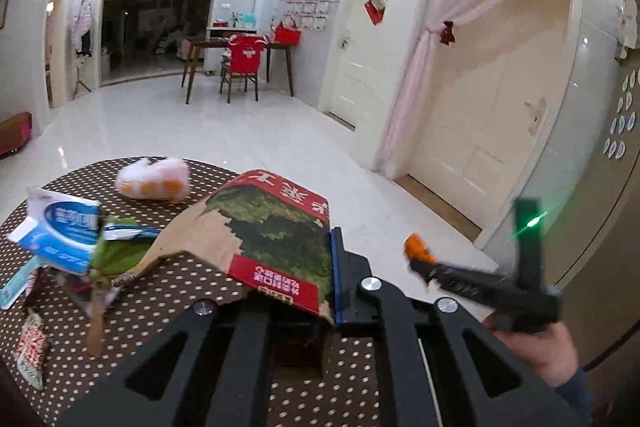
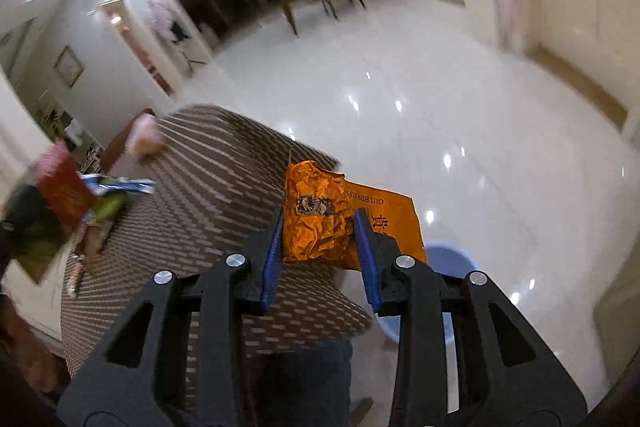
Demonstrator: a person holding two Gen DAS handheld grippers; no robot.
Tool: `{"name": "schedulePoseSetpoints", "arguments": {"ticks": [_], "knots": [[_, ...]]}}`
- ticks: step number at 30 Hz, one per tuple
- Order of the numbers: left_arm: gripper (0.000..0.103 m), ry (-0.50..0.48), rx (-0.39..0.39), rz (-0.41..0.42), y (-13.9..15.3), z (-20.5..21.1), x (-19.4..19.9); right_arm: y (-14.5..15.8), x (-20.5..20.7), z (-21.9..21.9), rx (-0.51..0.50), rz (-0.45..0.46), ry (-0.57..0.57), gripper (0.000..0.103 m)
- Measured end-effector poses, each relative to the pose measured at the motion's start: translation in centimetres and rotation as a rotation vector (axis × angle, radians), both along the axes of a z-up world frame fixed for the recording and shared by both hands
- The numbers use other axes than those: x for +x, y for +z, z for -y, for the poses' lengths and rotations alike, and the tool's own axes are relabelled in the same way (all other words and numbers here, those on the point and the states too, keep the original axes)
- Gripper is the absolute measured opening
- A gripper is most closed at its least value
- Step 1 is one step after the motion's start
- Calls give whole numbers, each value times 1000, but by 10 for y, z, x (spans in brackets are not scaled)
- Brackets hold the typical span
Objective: Collect trash
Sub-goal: 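Carry the box and packet to the blue bucket and open both tools, then move both empty tools back over the remaining trash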
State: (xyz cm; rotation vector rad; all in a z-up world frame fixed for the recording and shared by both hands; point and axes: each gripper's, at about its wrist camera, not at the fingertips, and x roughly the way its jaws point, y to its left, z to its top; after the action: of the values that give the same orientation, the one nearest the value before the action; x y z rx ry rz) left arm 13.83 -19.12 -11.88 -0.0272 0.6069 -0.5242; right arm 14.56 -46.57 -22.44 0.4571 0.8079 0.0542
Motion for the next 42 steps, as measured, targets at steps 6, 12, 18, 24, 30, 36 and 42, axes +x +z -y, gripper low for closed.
{"name": "schedulePoseSetpoints", "arguments": {"ticks": [6, 12, 18, 24, 30, 36, 42], "knots": [[5, -51, 32, -38, -16, 32, 14, -61, 15, 35, 77, -116, -60, 55], [5, -131, 55, -86, -29, 78, 29, -70, 8, 70, 131, -110, -125, 73], [5, -245, 69, -147, -46, 132, 36, -50, -17, 110, 148, -23, -225, 86], [6, -350, 90, -273, -77, 182, 47, -27, -42, 143, 163, 61, -317, 90], [17, -388, 145, -436, -124, 210, 70, -27, -48, 150, 172, 61, -355, 91], [86, -294, 165, -464, -140, 208, 83, -30, -53, 149, 178, 54, -354, 94], [92, -253, 197, -403, -122, 197, 77, -24, -55, 147, 176, 62, -362, 97]]}}
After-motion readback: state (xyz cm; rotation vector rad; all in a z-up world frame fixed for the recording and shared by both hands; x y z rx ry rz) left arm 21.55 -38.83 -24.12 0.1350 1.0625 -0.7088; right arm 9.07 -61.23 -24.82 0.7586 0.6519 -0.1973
